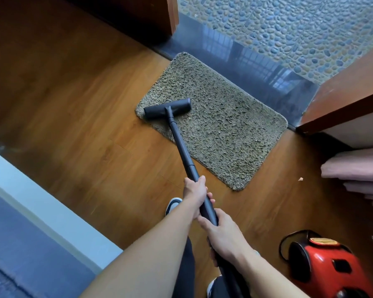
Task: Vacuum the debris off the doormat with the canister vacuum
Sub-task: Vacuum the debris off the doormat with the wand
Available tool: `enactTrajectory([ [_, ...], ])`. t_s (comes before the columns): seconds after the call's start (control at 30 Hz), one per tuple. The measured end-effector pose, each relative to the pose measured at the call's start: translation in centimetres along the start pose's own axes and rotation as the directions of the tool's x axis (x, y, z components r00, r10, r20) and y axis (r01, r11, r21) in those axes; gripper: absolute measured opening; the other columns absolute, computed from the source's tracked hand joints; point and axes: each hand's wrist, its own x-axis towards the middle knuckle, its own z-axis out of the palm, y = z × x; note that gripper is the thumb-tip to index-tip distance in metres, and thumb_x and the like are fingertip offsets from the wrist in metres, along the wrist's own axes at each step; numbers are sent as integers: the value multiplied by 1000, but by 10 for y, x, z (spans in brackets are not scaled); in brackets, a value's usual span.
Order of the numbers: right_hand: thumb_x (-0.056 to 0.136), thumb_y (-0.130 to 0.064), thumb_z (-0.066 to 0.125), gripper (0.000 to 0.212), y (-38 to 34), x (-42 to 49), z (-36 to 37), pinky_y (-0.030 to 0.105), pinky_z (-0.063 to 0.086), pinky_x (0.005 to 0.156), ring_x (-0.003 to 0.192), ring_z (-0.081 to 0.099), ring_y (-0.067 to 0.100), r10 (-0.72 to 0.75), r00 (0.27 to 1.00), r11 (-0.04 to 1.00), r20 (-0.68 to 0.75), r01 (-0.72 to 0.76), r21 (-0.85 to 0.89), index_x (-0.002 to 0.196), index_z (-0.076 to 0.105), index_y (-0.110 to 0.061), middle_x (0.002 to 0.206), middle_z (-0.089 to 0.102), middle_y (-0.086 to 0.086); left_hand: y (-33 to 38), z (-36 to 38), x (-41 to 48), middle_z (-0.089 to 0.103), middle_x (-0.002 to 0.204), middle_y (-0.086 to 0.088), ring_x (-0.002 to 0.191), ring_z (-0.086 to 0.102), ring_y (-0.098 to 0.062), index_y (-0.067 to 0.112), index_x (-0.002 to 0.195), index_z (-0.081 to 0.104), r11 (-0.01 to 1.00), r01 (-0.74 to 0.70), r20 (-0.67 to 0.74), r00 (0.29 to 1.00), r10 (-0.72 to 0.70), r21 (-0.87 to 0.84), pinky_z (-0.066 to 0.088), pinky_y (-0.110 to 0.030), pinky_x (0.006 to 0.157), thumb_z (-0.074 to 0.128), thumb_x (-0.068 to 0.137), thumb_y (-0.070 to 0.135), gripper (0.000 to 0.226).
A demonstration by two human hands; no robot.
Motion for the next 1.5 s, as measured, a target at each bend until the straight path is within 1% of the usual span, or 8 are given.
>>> enactTrajectory([
  [0.13,98,-46,54,20,5,-8,-10,30,48,41,39,54,17,-2,1000,1000,-11,2,11,96,50,-27,75,62,5,-7,10,-4,47,76,-7,50,49,-16,14,107,39,1000,6,11,1000,-6,25,47,-25,43,50,101,26,18],
  [0.4,98,-46,55,17,89,-54,-43,31,54,48,41,60,14,53,994,998,-98,-50,31,111,54,-35,75,69,3,-82,68,-52,46,77,-7,47,46,-13,11,110,39,995,25,109,993,-35,93,47,-24,42,48,102,27,20],
  [0.5,96,-51,55,17,124,-72,-57,34,60,62,54,68,16,72,987,997,-142,-75,-14,109,55,-40,83,72,2,-115,88,-69,47,77,-7,48,47,-12,13,114,40,994,55,134,989,-68,99,48,-24,43,48,103,28,21],
  [0.73,93,-52,59,26,165,-99,-69,20,50,67,80,68,5,103,978,994,-183,-108,-15,116,58,-41,92,70,-9,-155,105,-98,48,79,-8,46,49,-12,16,119,40,989,100,156,981,-117,111,51,-25,47,48,103,30,23],
  [0.97,98,-47,54,18,117,-77,-58,31,53,43,40,61,21,116,991,989,-70,-109,95,112,51,-36,70,69,8,-110,90,-71,48,80,-8,49,50,-13,16,114,40,985,36,135,989,-58,166,49,-25,45,48,102,30,20],
  [1.2,95,-48,55,17,44,-17,-38,42,60,64,53,61,19,43,988,999,-150,-41,14,99,55,-31,71,66,1,-28,67,-19,48,77,-7,49,49,-13,14,109,40,986,-1,129,991,-20,164,48,-25,42,49,102,29,18],
  [1.33,95,-42,56,17,2,12,-30,32,51,44,41,57,17,38,986,999,-163,-32,40,92,53,-26,67,63,2,16,55,7,48,74,-6,48,48,-14,14,104,38,987,-2,136,991,-20,159,47,-25,41,50,101,27,18],
  [1.5,95,-42,56,13,-36,35,-26,33,51,50,47,58,19,24,986,998,-162,-13,65,91,53,-29,67,61,-1,58,45,25,47,74,-6,48,47,-14,12,107,38,986,-23,134,991,0,167,45,-24,40,50,102,26,18],
])
